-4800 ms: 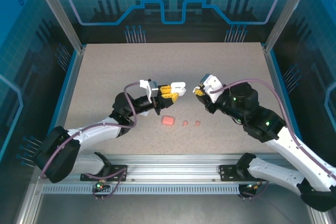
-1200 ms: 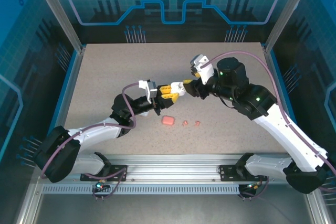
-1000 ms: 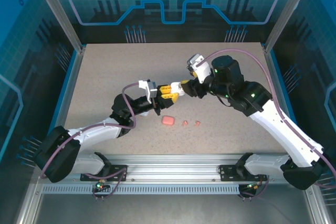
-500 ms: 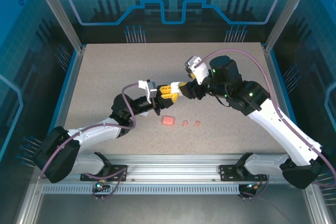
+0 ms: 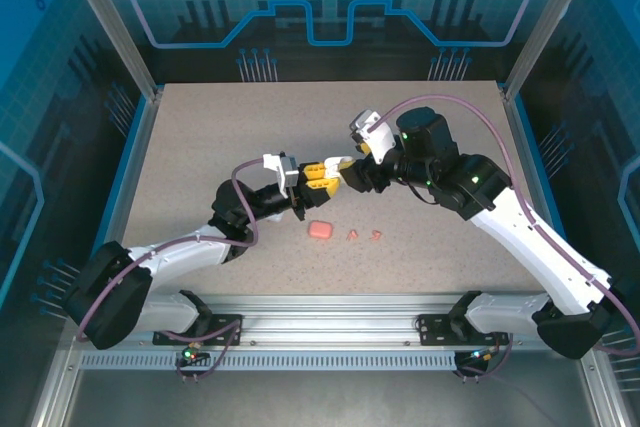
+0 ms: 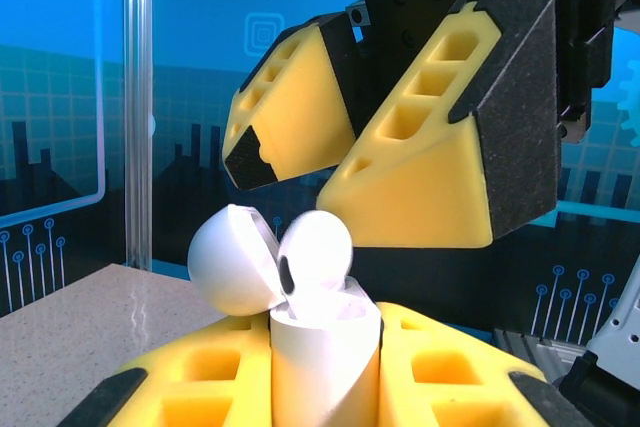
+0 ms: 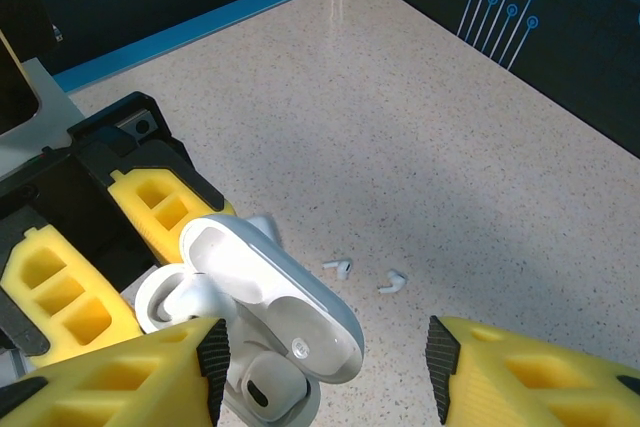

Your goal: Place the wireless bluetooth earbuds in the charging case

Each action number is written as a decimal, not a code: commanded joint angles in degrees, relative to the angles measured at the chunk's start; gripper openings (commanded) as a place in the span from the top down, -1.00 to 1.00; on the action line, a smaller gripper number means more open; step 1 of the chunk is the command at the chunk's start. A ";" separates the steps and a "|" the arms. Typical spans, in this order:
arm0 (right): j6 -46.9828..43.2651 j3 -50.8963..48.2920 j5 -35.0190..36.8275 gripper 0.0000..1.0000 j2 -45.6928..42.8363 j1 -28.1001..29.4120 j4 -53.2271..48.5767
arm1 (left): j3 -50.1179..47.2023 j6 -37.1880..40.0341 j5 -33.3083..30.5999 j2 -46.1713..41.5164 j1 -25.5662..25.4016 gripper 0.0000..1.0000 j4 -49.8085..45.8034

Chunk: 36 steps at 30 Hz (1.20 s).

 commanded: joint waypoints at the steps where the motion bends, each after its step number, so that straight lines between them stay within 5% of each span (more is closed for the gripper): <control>1: -0.41 -0.57 -1.77 -0.16 -0.06 -0.48 -0.93 | -0.61 1.19 -0.88 -1.22 -0.29 1.00 3.01; 16: 1.41 -0.23 -2.92 -0.32 -1.84 -2.16 0.34 | -0.53 1.05 -0.48 -1.19 -0.22 1.00 3.09; 24: 11.96 -4.61 -23.66 -0.99 -6.30 -13.40 6.95 | -0.53 0.53 -0.44 -1.57 -0.27 1.00 3.49; 36: 27.32 -8.82 -42.44 -1.00 0.22 -17.12 12.63 | -0.35 -0.40 -0.23 -1.84 -0.27 1.00 4.12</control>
